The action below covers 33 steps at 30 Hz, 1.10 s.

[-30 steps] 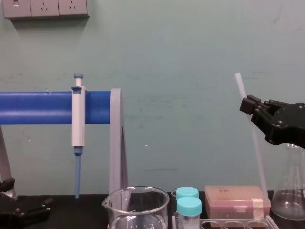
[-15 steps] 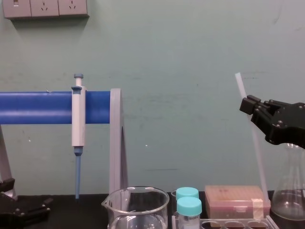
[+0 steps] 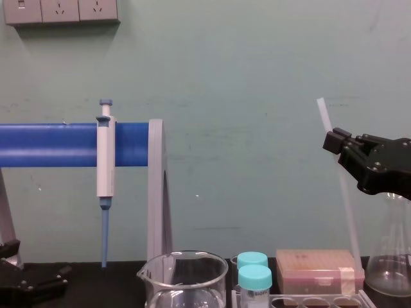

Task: Pick up the stirring rod with one hand, then place it down.

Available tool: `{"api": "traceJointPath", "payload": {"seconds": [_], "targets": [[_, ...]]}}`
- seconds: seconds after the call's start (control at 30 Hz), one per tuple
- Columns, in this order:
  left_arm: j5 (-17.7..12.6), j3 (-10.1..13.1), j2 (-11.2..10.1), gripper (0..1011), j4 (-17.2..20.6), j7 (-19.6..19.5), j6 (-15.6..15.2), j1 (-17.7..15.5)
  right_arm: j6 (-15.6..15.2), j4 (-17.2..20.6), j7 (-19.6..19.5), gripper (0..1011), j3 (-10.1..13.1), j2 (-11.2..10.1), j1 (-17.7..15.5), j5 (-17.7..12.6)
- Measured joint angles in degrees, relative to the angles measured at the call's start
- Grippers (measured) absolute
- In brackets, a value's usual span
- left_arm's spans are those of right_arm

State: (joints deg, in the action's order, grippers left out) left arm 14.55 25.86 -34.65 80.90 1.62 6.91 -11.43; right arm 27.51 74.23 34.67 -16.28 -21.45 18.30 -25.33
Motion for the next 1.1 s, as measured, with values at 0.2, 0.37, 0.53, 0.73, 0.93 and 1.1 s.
{"api": "traceJointPath", "payload": {"seconds": [0.2,0.37,0.53,0.73,0.93,1.1], "targets": [[0.00,0.00,0.00,1000,0.00,0.00,0.00,0.00,0.00,0.00,0.00,58,0.00,0.00,0.00,0.00],[0.00,0.00,0.00,1000,0.00,0.00,0.00,0.00,0.00,0.00,0.00,58,0.00,0.00,0.00,0.00],[0.00,0.00,0.00,1000,0.00,0.00,0.00,0.00,0.00,-0.12,0.30,58,0.10,0.10,0.03,0.04],[0.00,0.00,0.00,1000,0.00,0.00,0.00,0.00,-0.41,-2.01,3.45,58,0.15,0.67,1.07,-1.87],[0.00,0.00,0.00,1000,0.00,0.00,0.00,0.00,-1.35,-4.12,5.64,58,-0.26,1.12,2.10,-3.55],[0.00,0.00,0.00,1000,0.00,0.00,0.00,0.00,-1.90,-5.24,6.06,58,-0.61,1.26,2.65,-3.82]]}}
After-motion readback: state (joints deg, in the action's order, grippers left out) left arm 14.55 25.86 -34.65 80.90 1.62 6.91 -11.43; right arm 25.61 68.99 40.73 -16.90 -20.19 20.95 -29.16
